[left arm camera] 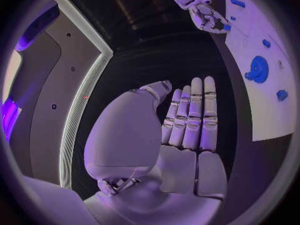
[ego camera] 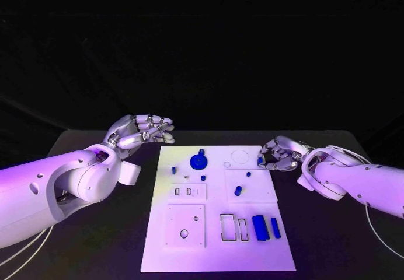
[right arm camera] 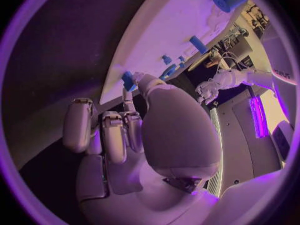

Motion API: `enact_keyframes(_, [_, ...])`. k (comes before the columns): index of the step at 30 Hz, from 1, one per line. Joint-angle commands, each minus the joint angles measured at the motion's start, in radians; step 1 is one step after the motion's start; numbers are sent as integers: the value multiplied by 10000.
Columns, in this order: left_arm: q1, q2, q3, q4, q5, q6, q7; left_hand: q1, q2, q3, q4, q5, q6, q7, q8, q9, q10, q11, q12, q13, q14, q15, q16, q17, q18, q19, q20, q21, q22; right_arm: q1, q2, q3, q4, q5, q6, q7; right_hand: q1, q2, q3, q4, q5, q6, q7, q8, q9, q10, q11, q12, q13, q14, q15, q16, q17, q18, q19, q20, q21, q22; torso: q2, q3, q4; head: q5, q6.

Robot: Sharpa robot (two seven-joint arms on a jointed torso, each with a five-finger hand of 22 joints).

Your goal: Assemble the parts on the task board

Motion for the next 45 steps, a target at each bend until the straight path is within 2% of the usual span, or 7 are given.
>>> enact_keyframes(1, [4, 0, 6, 14, -13, 163, 61, -81, -35, -2, -76, -39, -59, 24, -63, 9, -51, 38, -53, 15, -58, 17, -34, 11, 96, -89, -15, 36, 10, -9, -32, 1, 104, -219, -680, -220, -4, 99, 67, -13, 27, 73, 17, 75, 19, 432, -73, 26, 1813, 1022, -49, 50, 2548, -130, -20, -61, 43, 17, -4, 0, 0, 15, -3])
enact_keyframes(7, [4, -10, 6, -17, -13, 158, 61, -81, -35, -2, -76, -39, -59, 24, -63, 9, -51, 38, -53, 15, -58, 17, -34, 11, 96, -89, -15, 36, 10, 11, -170, 17, 463, -279, -1127, -399, 4, 139, 112, -32, 31, 62, -3, 89, 33, 453, -94, 45, 1837, 1032, -64, 62, 2594, -137, -3, -79, 67, 47, -11, 4, 12, 26, 3])
enact_keyframes(15, [3, -1, 5, -72, -13, 166, 62, -93, -36, 10, -97, -40, -63, 27, -67, 14, -55, 40, -53, 15, -60, 18, -42, 27, 97, -98, -14, 49, 14, 160, -335, 49, 1634, -467, -1717, -984, 29, 221, 199, -71, 37, 12, -4, 89, 46, 442, -107, 29, 1820, 1038, -78, 69, 2621, -134, -8, -100, 49, 34, -19, 0, -2, 70, 3])
enact_keyframes(25, [3, 104, -4, -254, -13, 179, 38, -93, -36, 10, -97, -40, -63, 27, -67, 14, -55, 40, -53, 15, -60, 18, -42, 27, 97, -98, -14, 49, 14, 182, 409, 44, 3143, -1364, -2102, -2387, -4, 227, 214, -69, 31, -31, 9, 77, 47, 408, -98, -10, 1775, 1029, -77, 59, 2579, -119, -39, -105, -12, -25, -48, -8, 6, 224, -114])
enact_keyframes(32, [3, 230, -10, -377, -14, 197, 13, -97, -37, 18, -112, -40, -63, 29, -69, 17, -56, 40, -52, 15, -60, 18, -46, 36, 97, -103, -14, 56, 17, 26, 1201, 10, 3348, -1869, -1900, -3050, -82, 120, 208, -98, 18, -86, 30, 73, 59, 403, -81, -18, 1771, 1031, -66, 61, 2589, -127, -26, -105, 2, 0, -95, -23, 1, 288, -149])
enact_keyframes(40, [3, 345, -15, -457, -22, 231, -18, -97, -37, 18, -112, -40, -63, 29, -69, 17, -56, 40, -52, 15, -60, 18, -46, 36, 97, -103, -14, 56, 17, -356, 2040, -8, 3192, -2369, -1681, -3486, -161, 133, 222, -66, 20, -67, 25, 96, 74, 396, -79, -27, 1762, 1029, -63, 59, 2580, -117, -44, -103, -39, -36, -79, -4, 5, 357, -199])
enact_keyframes(45, [3, 393, -16, -477, -30, 264, -37, -91, -30, 28, -124, -37, -61, 27, -69, 19, -56, 39, -51, 16, -61, 17, -49, 41, 98, -106, -15, 62, 19, -531, 2461, -10, 3047, -2786, -1526, -3961, -175, 134, 223, -61, 20, -63, 23, 101, 77, 394, -80, -29, 1760, 1029, -63, 58, 2578, -114, -49, -103, -50, -46, -79, -21, 14, 367, -245])
